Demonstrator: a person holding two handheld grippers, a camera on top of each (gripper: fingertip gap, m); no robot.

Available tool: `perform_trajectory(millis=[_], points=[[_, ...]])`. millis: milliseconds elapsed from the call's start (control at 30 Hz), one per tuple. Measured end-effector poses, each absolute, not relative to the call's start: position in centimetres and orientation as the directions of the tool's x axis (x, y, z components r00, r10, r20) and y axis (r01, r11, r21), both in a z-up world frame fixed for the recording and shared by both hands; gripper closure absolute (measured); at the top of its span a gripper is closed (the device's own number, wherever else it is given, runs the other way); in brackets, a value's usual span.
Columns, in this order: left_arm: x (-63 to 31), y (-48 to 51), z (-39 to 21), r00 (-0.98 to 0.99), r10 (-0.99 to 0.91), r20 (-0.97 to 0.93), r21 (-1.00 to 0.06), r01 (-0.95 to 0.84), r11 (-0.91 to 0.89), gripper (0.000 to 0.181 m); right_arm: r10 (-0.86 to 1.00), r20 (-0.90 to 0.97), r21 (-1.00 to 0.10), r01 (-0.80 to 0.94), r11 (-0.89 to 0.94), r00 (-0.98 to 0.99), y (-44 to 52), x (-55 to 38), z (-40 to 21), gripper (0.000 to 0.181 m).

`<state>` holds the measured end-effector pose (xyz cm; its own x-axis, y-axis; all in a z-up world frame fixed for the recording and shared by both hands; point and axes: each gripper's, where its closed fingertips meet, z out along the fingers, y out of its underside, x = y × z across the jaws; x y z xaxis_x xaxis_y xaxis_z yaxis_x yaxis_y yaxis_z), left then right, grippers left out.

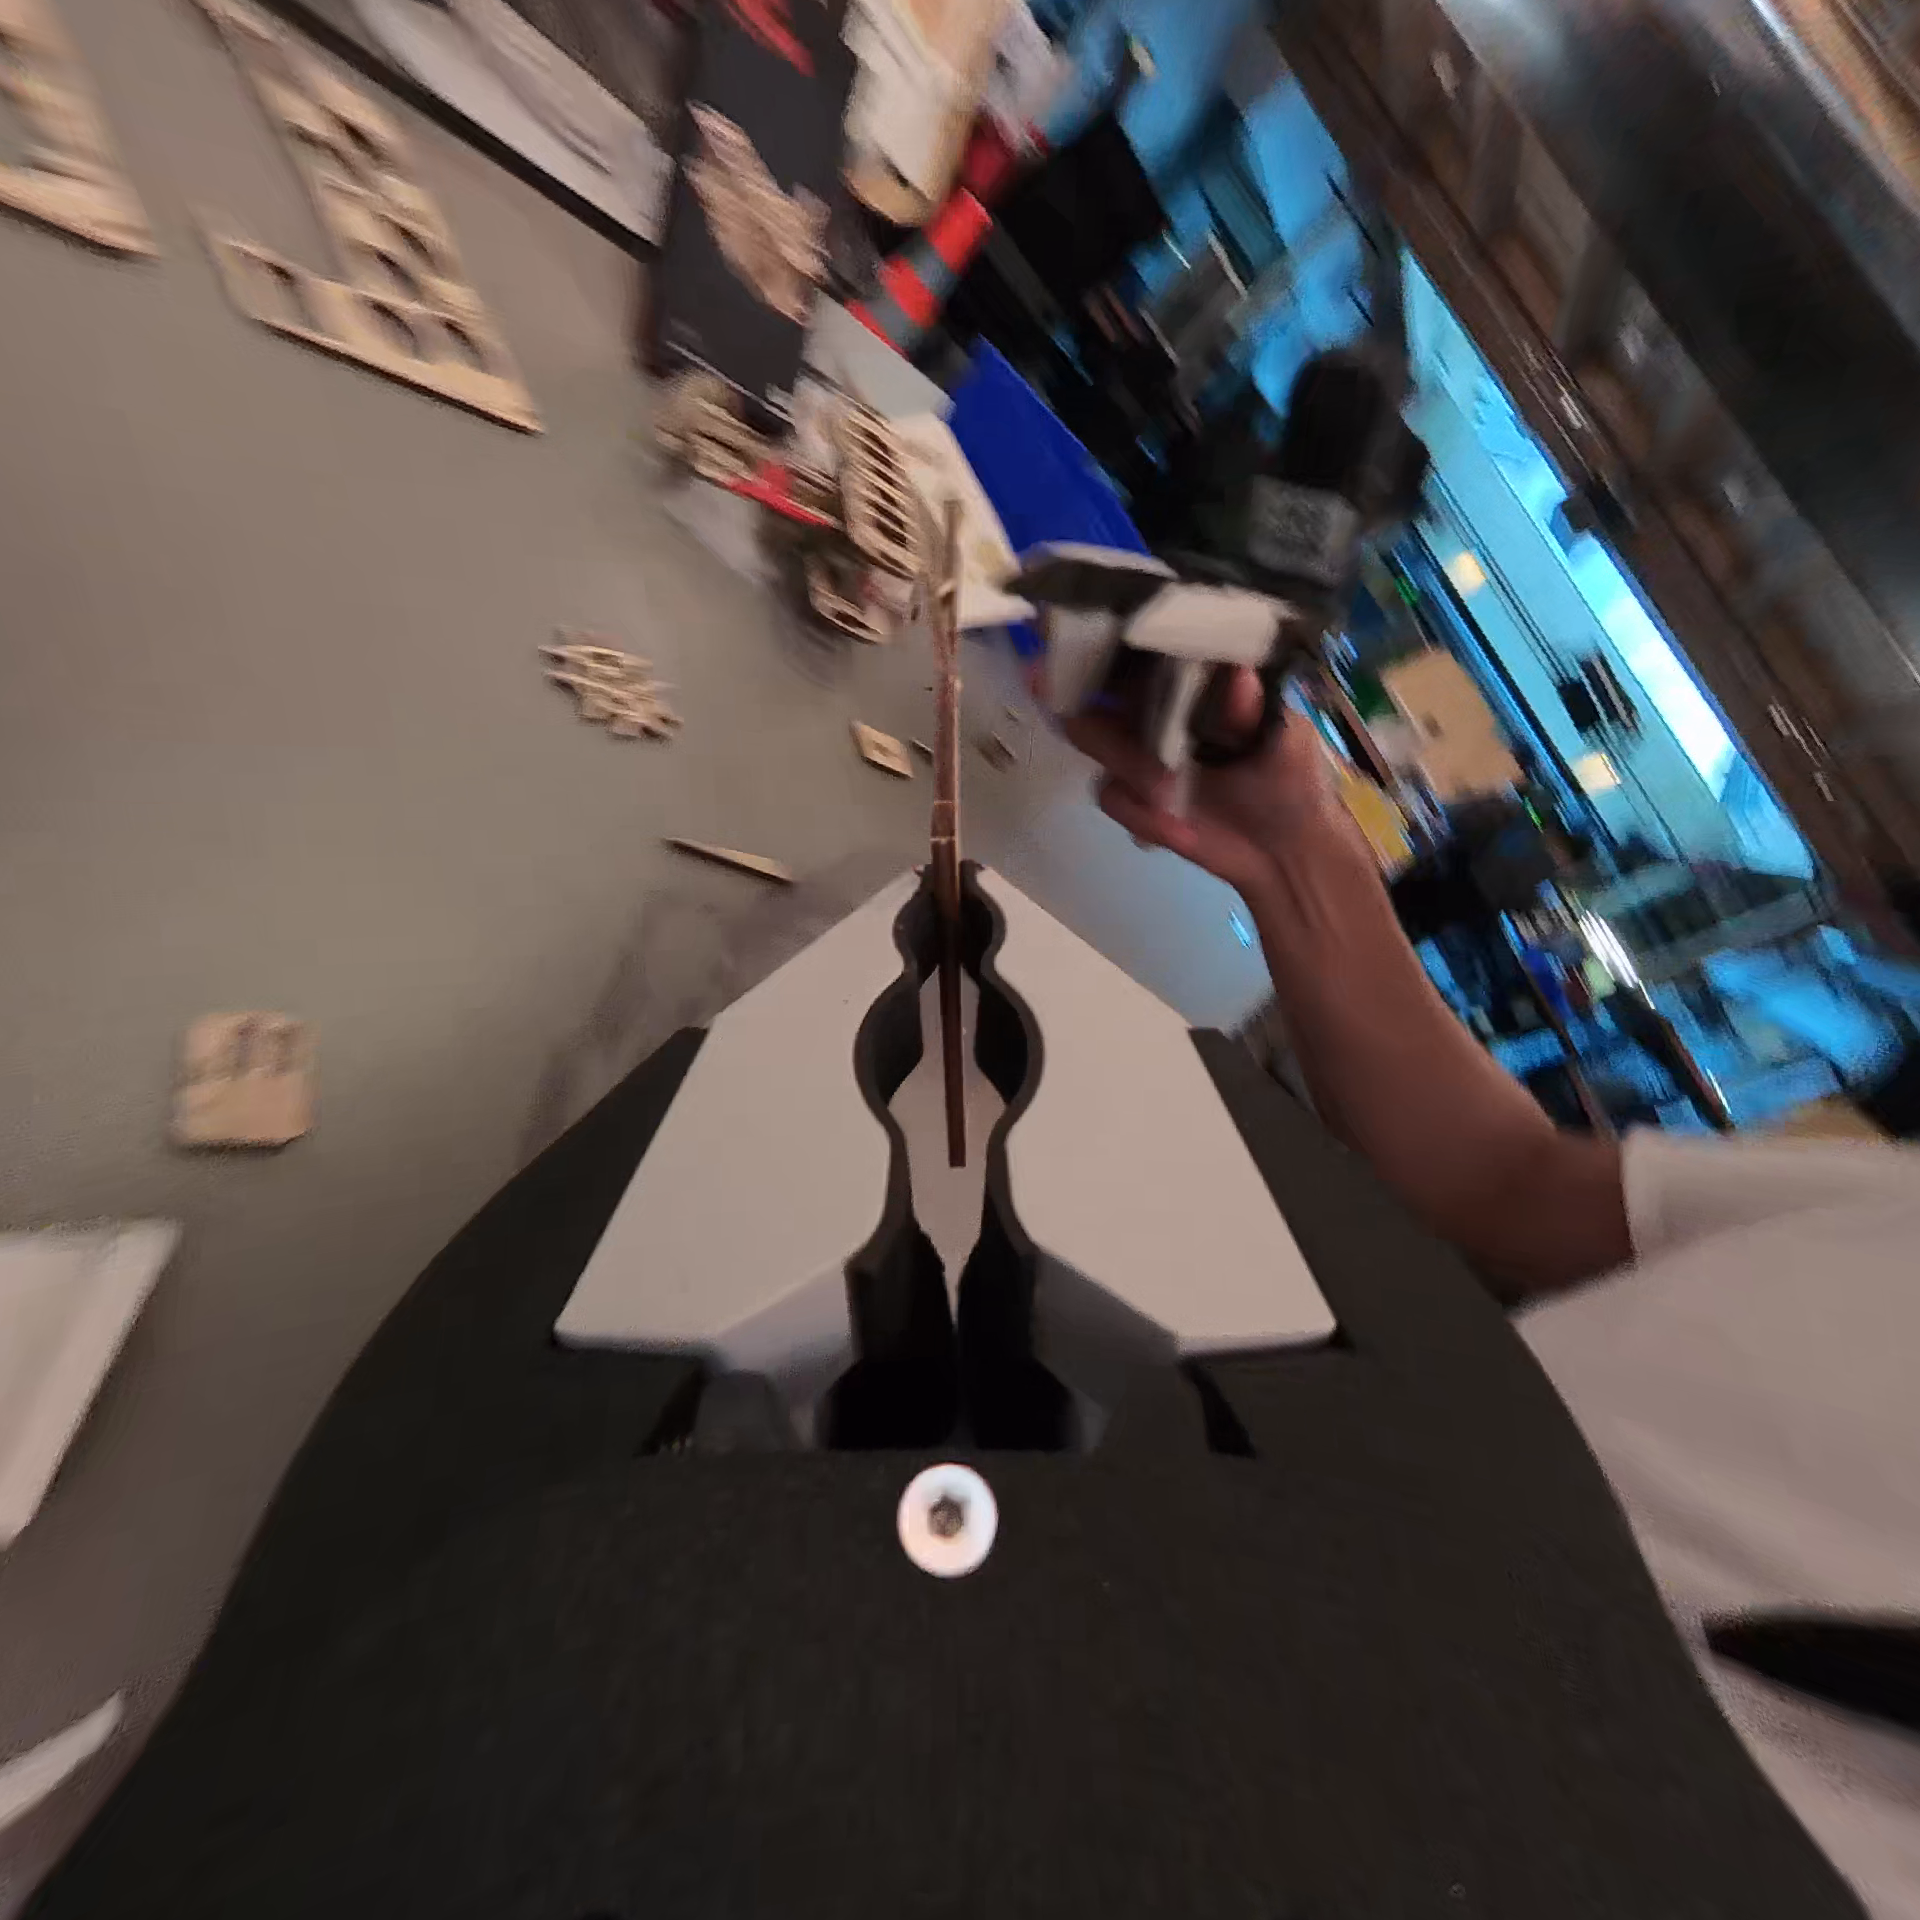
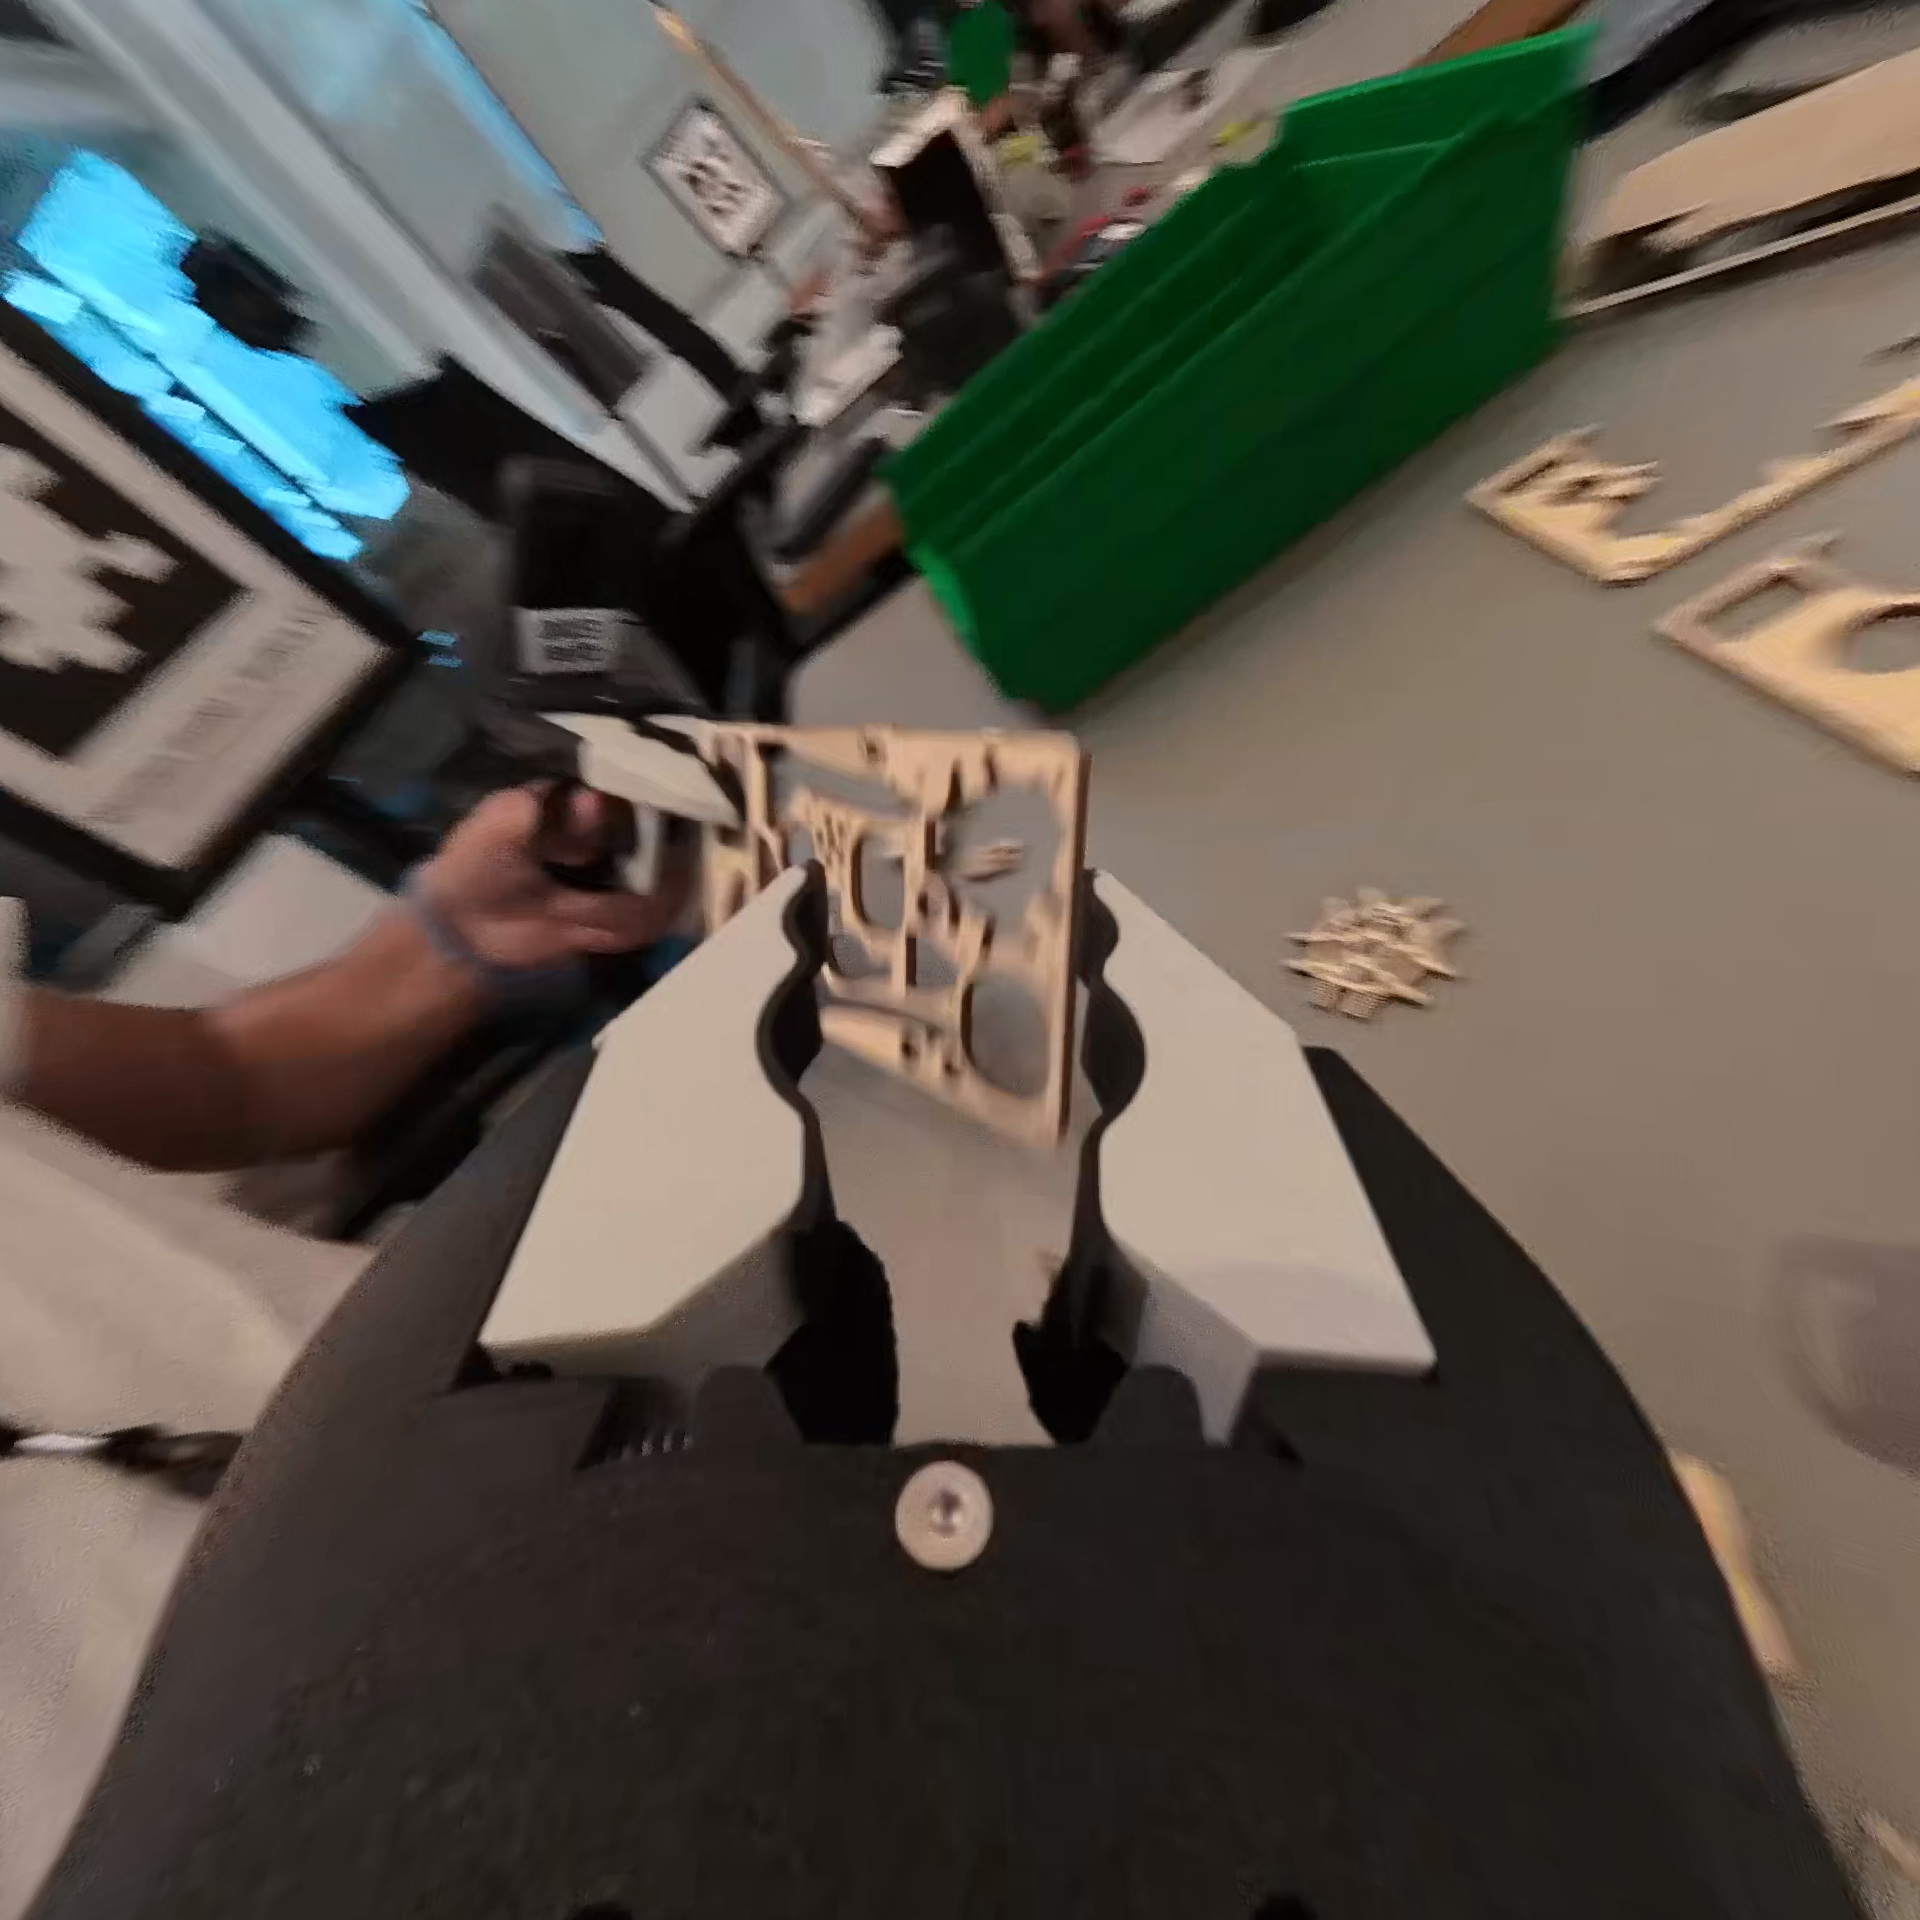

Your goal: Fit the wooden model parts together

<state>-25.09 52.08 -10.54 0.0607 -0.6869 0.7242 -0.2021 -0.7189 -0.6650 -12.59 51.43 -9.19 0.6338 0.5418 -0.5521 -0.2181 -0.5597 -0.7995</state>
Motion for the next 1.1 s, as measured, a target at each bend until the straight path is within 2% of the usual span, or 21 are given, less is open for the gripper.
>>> perform_trajectory(millis=[100, 200, 400, 467, 533, 633, 767, 900, 1000, 1100], points=[[-26.9, 56.2, -12.6, 0.298, -0.627, 0.72, -0.64, -0.065, -0.766, 0.181, 0.446, -0.433, -0.853, -0.196, -0.485, 0.784, 50.1, -8.4, -9.9, 0.136], [-27.9, 58.7, -14.9, 0.478, -0.557, 0.679, -0.631, -0.007, -0.776, 0.181, 0.359, -0.325, -0.879, -0.139, -0.455, 0.875, 46.3, -5.2, -11.7, 0.135], [-27.6, 60.3, -17.8, 0.584, -0.362, 0.726, -0.532, 0.145, -0.834, 0.18, 0.304, -0.211, -0.872, -0.038, -0.487, 0.929, 38.5, -3.6, -17.2, 0.136], [-27.1, 60.5, -18.7, 0.606, -0.32, 0.728, -0.51, 0.168, -0.844, 0.18, 0.304, -0.19, -0.839, 0.007, -0.545, 0.933, 37.3, -3.4, -18.0, 0.146], [-26.2, 60.4, -19.2, 0.611, -0.3, 0.733, -0.494, 0.175, -0.852, 0.18, 0.31, -0.167, -0.823, 0.04, -0.567, 0.936, 36.9, -3.1, -18.5, 0.148], [-24.6, 59.3, -19.4, 0.594, -0.332, 0.733, -0.496, 0.133, -0.858, 0.181, 0.288, -0.168, -0.775, 0.055, -0.629, 0.943, 36.0, -2.4, -20.0, 0.15], [-24.8, 58.1, -16.3, 0.533, -0.469, 0.704, -0.606, 0.107, -0.788, 0.181, 0.233, -0.141, -0.778, 0.038, -0.627, 0.962, 35.0, -0.2, -19.9, 0.15], [-25.6, 55.8, -10.7, 0.304, -0.664, 0.683, -0.716, 0.101, -0.69, 0.181, 0.188, -0.085, -0.796, 0.047, -0.603, 0.978, 33.9, 2.3, -19.4, 0.148], [-25.2, 50.7, -9.2, 0.022, -0.69, 0.724, -0.688, -0.056, -0.724, 0.181, 0.196, -0.11, -0.831, 0.018, -0.556, 0.974, 33.9, 1.8, -18.2, 0.142], [-24.3, 45.2, -11.9, -0.085, -0.616, 0.783, -0.609, -0.304, -0.732, 0.181, 0.296, -0.291, -0.871, -0.123, -0.476, 0.91, 35.1, -2.6, -15.3, 0.139]])
